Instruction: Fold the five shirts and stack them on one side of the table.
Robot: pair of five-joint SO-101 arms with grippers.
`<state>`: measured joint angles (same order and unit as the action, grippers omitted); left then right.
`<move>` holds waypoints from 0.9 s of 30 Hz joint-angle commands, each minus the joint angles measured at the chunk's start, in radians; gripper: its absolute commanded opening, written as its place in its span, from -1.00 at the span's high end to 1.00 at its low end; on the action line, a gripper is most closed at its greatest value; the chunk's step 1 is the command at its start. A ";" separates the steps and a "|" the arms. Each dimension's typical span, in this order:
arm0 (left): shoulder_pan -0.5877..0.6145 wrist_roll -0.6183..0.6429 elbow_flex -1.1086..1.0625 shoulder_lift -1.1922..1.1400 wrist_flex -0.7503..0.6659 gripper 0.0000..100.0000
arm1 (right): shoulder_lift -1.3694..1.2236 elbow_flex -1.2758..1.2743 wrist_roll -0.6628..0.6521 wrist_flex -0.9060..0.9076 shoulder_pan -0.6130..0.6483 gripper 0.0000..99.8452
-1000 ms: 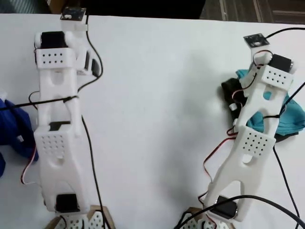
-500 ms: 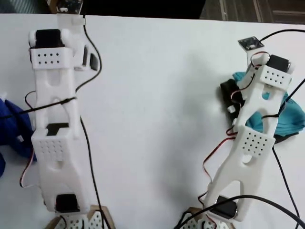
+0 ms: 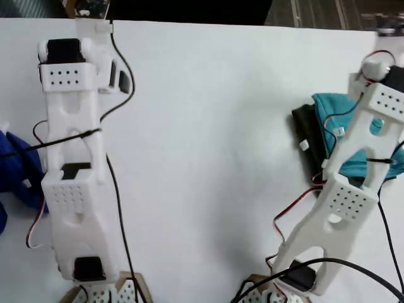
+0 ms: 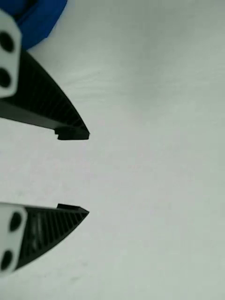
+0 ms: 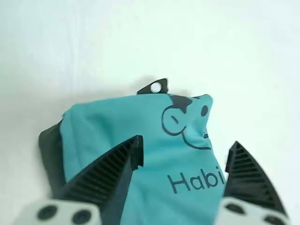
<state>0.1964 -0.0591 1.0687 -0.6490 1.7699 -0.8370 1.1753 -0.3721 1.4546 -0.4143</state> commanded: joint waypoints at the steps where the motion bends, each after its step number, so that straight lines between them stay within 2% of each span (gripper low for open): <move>1: 0.005 -0.008 0.007 0.077 0.009 0.51 | -0.101 -0.009 0.025 -0.059 -0.005 0.43; 7: -0.002 -0.008 0.007 0.074 0.009 0.51 | -0.209 0.081 0.032 -0.039 0.045 0.43; 15: 0.002 -0.009 0.007 0.074 0.009 0.51 | -0.217 0.368 0.028 0.107 0.220 0.43; 18: 0.002 -0.025 0.007 0.074 0.009 0.51 | -0.228 0.362 0.028 0.110 0.269 0.43; 27: 0.002 -0.058 0.007 0.077 0.011 0.51 | -0.383 0.354 0.028 0.061 0.236 0.43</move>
<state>0.1964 -0.1051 1.0687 -0.6490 1.7699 -1.2037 1.4975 -0.3460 1.5328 -0.1519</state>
